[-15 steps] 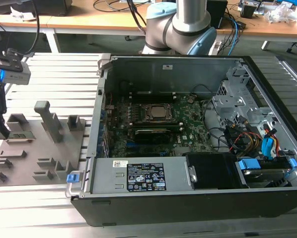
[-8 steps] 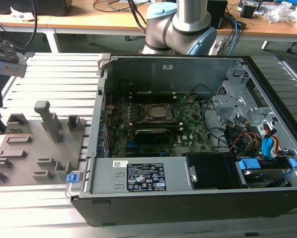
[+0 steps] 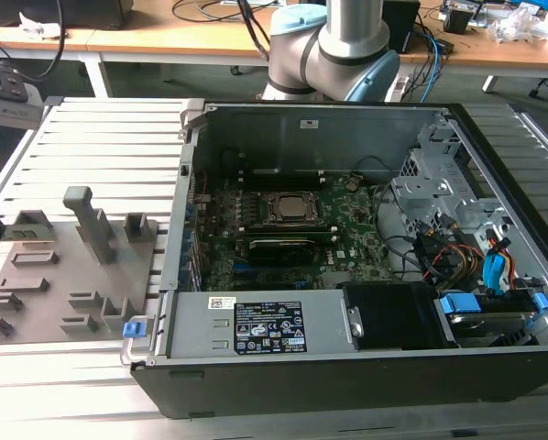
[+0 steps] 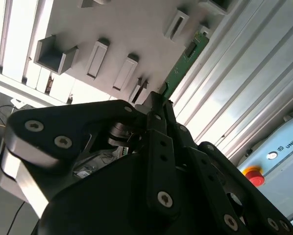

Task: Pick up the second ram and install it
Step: 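Pick up the second ram and move it above second insertion slot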

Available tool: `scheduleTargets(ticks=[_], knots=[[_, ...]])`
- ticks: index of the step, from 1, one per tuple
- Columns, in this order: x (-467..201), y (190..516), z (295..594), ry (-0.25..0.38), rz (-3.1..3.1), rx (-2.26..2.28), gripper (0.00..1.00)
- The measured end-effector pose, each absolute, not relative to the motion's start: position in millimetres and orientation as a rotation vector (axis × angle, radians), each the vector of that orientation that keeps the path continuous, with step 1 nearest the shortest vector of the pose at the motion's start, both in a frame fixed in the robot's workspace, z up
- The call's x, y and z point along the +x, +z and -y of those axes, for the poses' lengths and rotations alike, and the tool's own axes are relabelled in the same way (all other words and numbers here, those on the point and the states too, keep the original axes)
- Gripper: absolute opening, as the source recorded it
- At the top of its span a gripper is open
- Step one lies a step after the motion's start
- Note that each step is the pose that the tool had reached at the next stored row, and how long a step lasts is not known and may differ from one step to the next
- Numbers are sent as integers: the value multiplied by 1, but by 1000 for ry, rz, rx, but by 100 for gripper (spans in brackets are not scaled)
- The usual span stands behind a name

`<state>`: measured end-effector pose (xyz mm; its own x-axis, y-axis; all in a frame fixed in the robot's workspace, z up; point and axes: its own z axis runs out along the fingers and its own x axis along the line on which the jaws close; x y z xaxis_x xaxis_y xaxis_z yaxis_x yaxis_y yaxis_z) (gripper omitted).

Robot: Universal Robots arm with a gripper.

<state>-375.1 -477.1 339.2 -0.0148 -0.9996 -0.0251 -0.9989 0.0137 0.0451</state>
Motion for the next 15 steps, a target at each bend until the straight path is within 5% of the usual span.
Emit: scheduleTargets(ticks=[15], knots=[[-375,366,466,-89,2231,2200,14]])
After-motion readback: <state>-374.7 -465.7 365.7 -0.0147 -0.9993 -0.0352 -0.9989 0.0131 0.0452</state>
